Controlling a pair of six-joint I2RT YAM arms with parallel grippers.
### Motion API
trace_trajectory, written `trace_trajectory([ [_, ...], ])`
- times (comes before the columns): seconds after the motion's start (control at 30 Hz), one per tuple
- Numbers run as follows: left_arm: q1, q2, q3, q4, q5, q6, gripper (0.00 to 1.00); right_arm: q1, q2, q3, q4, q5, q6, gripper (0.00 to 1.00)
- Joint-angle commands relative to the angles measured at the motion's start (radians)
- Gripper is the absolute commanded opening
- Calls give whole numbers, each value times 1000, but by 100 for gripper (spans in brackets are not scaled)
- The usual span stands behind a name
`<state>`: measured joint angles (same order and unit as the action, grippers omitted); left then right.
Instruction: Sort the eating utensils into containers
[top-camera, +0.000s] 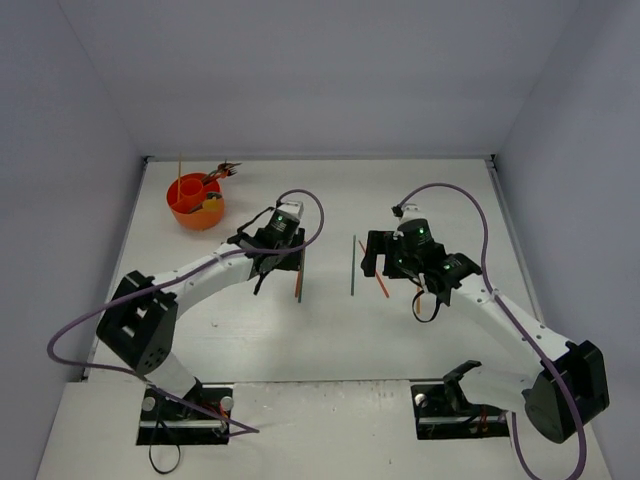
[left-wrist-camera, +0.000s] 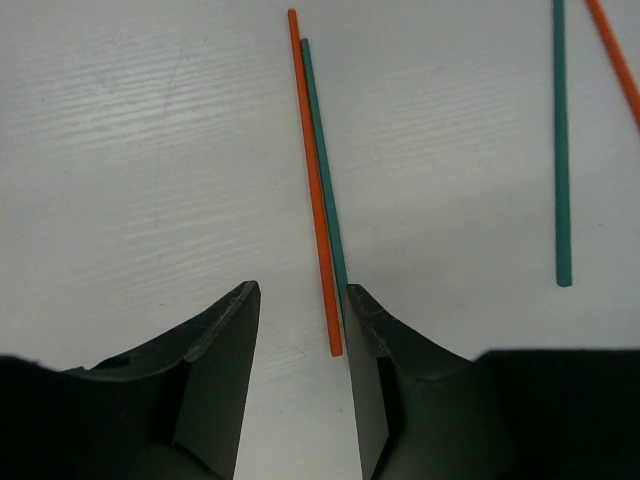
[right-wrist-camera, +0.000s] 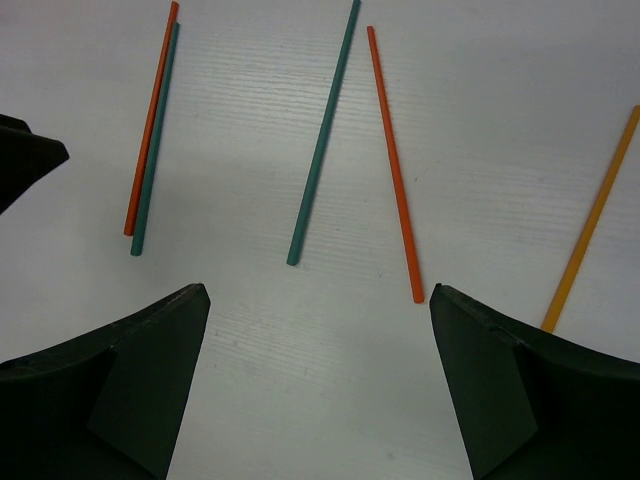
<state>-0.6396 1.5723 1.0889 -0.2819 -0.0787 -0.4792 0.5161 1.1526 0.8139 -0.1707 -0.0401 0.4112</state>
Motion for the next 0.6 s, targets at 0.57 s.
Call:
trace_trajectory([
  [0.57, -39, 227, 112, 42, -60, -8, 28, -15, -70, -11, -2, -13, -1, 90],
])
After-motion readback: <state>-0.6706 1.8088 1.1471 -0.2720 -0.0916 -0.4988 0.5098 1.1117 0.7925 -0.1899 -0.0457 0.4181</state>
